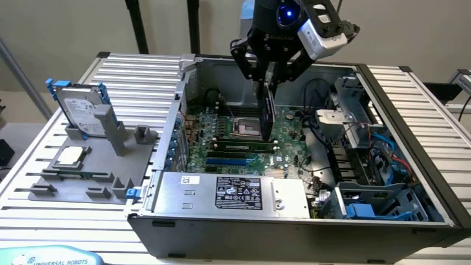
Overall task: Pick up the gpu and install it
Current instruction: 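Pick up the gpu and move the gpu toward the slot, then insert the gpu into the slot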
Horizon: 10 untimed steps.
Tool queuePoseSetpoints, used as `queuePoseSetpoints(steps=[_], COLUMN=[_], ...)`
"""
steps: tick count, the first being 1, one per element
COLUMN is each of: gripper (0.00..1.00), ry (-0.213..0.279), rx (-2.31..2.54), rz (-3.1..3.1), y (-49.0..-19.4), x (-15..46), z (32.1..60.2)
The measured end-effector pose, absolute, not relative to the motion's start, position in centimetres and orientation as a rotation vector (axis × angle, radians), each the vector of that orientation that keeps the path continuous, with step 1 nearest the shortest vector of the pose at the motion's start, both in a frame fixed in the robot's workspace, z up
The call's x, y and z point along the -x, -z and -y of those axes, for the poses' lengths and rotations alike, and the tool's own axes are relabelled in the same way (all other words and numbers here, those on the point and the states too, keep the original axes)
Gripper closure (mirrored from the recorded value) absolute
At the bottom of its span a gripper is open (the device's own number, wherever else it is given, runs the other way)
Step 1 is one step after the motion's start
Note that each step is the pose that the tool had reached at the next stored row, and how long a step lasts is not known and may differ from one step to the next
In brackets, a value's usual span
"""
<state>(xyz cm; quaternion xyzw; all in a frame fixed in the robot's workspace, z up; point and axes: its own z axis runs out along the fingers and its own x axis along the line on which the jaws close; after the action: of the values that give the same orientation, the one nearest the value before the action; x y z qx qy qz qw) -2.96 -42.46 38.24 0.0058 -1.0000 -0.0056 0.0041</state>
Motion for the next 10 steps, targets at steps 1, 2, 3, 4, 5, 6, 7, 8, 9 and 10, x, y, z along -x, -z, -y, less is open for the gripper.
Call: queuePoseSetpoints(steps=[1,2,3,4,5,6,7,8,9,10], gripper=[0.73,0.73,0.73,0.73,0.73,0.73,0.73,0.73,0.73,0.73], ry=[0.017,0.017,0.017,0.017,0.017,0.017,0.017,0.017,0.018,0.017], rx=[-0.018,-0.018,-0.018,-0.018,-0.018,-0.018,-0.018,-0.018,-0.018,-0.018], rz=[3.133,3.132,3.129,3.127,3.127,3.127,3.127,3.127,3.127,3.127], y=[-38.07,-37.92,-37.84,-37.85,-37.84,-37.84,-37.84,-37.84,-37.83,-37.84], x=[2.84,2.79,2.76,2.76,2.76,2.76,2.76,2.76,2.76,2.76], z=[42.46,42.46,42.46,42.46,42.46,42.46,42.46,42.46,42.46,42.46])
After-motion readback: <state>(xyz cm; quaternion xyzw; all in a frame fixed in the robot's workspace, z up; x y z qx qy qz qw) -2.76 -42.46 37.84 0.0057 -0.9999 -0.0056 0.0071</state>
